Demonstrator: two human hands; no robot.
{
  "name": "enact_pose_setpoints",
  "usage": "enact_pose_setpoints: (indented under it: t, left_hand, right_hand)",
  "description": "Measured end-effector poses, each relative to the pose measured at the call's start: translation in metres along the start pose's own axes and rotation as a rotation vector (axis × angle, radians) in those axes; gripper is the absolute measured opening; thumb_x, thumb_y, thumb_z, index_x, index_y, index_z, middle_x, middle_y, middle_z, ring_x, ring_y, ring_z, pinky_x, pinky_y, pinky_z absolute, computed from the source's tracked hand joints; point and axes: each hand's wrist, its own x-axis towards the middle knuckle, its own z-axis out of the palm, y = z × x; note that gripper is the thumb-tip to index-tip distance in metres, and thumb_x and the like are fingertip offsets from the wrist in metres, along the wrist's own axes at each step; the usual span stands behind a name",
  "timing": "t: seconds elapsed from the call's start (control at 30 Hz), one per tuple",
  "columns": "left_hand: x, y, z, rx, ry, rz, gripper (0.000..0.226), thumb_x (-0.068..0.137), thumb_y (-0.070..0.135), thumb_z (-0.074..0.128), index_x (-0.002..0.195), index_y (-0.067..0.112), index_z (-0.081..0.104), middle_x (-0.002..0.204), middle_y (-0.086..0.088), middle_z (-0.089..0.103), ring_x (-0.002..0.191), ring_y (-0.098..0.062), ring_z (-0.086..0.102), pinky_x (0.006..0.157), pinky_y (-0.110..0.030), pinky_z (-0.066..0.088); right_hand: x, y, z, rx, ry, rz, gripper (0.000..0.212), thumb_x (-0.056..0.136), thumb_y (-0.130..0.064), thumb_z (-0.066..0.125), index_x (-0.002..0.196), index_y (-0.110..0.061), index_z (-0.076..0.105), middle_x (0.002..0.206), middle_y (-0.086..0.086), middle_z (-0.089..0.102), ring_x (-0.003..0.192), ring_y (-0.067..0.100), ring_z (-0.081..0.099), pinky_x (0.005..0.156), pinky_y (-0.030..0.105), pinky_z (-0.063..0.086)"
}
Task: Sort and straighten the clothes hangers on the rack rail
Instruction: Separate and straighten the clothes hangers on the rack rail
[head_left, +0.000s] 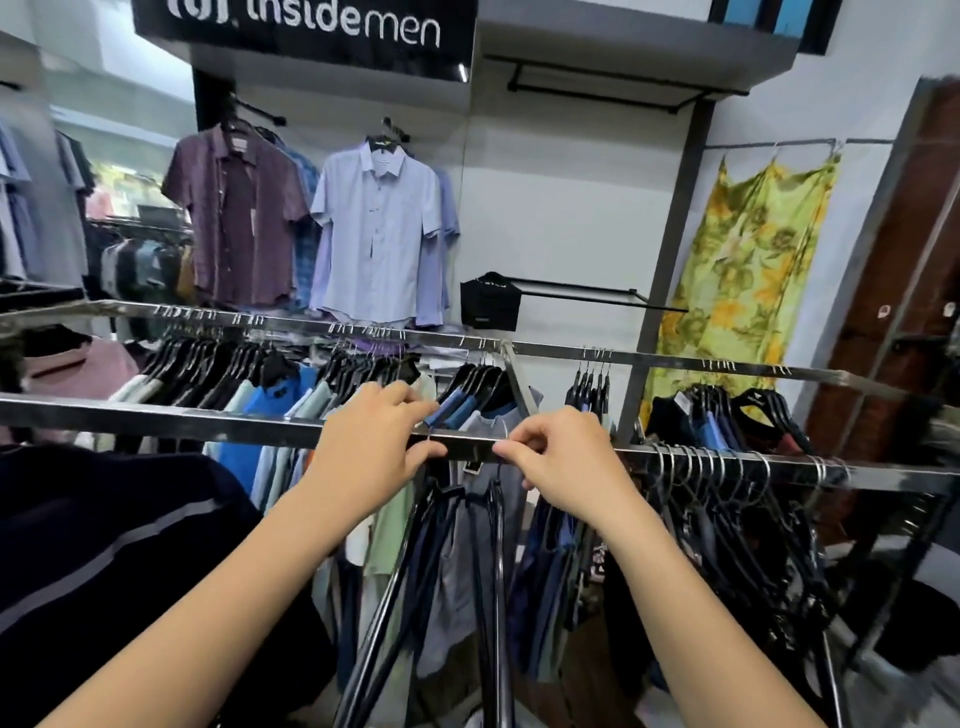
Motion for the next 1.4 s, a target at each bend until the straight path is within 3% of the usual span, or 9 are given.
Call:
enact_pose_setpoints:
  t: [0.3,0.47,0.6,0.7,0.9,1.07,1.17,1.27,1.4]
  left_hand:
    - [-0.001,-0.003,0.007,-0.026,-0.008,0.051,0.033,0.083,0.047,0.070,0.110,0.029,0.075,0.104,0.010,0.068,0.089,-0.023,0.055,0.070,-0.040,0.054]
    - [0.003,-0.005,0.003,0.019,-0.058,0.024,0.030,0.082,0.047,0.072,0.104,0.027,0.077,0.098,0.010,0.071,0.090,-0.024,0.057,0.073,-0.039,0.052]
    - [0.014,0.008,-0.005,0.086,-0.097,0.027,0.037,0.080,0.056,0.071,0.103,0.029,0.076,0.098,0.008,0.070,0.097,-0.024,0.059,0.075,-0.040,0.056]
    - [0.026,0.033,-0.010,0.053,-0.092,0.075,0.044,0.081,0.066,0.062,0.107,0.032,0.074,0.102,0.008,0.071,0.103,-0.023,0.060,0.080,-0.039,0.055]
    - [0.051,0.104,0.004,-0.101,-0.123,0.237,0.052,0.085,0.067,0.055,0.117,0.030,0.069,0.109,0.007,0.073,0.107,-0.021,0.061,0.086,-0.036,0.053]
    - [0.073,0.154,0.040,-0.095,-0.317,0.337,0.057,0.087,0.051,0.064,0.138,0.030,0.053,0.136,0.004,0.063,0.126,-0.021,0.055,0.102,-0.041,0.047]
    - [0.079,0.164,0.055,-0.120,-0.375,0.335,0.042,0.084,0.036,0.072,0.124,0.026,0.063,0.119,0.004,0.072,0.114,-0.016,0.065,0.095,-0.037,0.052]
    - [0.082,0.164,0.058,-0.180,-0.422,0.290,0.043,0.075,0.033,0.082,0.114,0.027,0.067,0.100,0.008,0.077,0.095,-0.003,0.071,0.088,-0.031,0.056]
    - [0.080,0.147,0.056,-0.089,-0.429,0.277,0.067,0.059,0.038,0.088,0.122,0.036,0.063,0.093,0.012,0.074,0.079,-0.001,0.064,0.076,-0.022,0.051]
  right_hand:
    - [-0.001,0.007,0.029,-0.059,0.050,0.071,0.030,0.094,-0.043,0.069,0.083,-0.018,0.082,0.064,0.001,0.075,0.067,0.019,0.071,0.077,0.037,0.060]
    - [-0.007,0.008,0.024,-0.039,0.026,0.068,0.032,0.094,-0.041,0.070,0.081,-0.015,0.082,0.071,0.005,0.076,0.076,0.021,0.071,0.082,0.039,0.059]
    - [-0.010,0.014,-0.016,-0.010,0.042,0.062,0.032,0.092,-0.042,0.071,0.076,-0.016,0.080,0.060,-0.001,0.072,0.067,0.020,0.073,0.081,0.037,0.060]
    - [-0.010,0.029,-0.056,-0.014,0.091,0.088,0.029,0.091,-0.042,0.072,0.065,-0.029,0.072,0.058,-0.004,0.072,0.063,0.013,0.072,0.081,0.036,0.060]
    - [-0.017,0.086,-0.111,-0.013,0.153,0.186,0.018,0.091,-0.037,0.074,0.077,-0.026,0.079,0.049,-0.017,0.066,0.055,0.002,0.065,0.075,0.030,0.060]
    - [-0.028,0.132,-0.118,-0.036,0.119,0.213,0.014,0.094,-0.031,0.071,0.106,-0.028,0.077,0.096,-0.012,0.077,0.057,0.007,0.067,0.085,0.038,0.060]
    - [-0.034,0.152,-0.118,-0.058,0.030,0.203,0.037,0.096,-0.030,0.069,0.133,-0.032,0.066,0.134,-0.007,0.069,0.091,0.025,0.073,0.101,0.042,0.053]
    - [-0.037,0.168,-0.117,-0.102,-0.067,0.177,0.047,0.097,-0.035,0.067,0.143,-0.036,0.056,0.148,-0.004,0.060,0.129,0.025,0.060,0.113,0.042,0.042]
    - [-0.034,0.177,-0.118,-0.140,-0.115,0.132,0.052,0.093,-0.042,0.070,0.143,-0.038,0.056,0.149,-0.005,0.059,0.132,0.023,0.057,0.114,0.044,0.040]
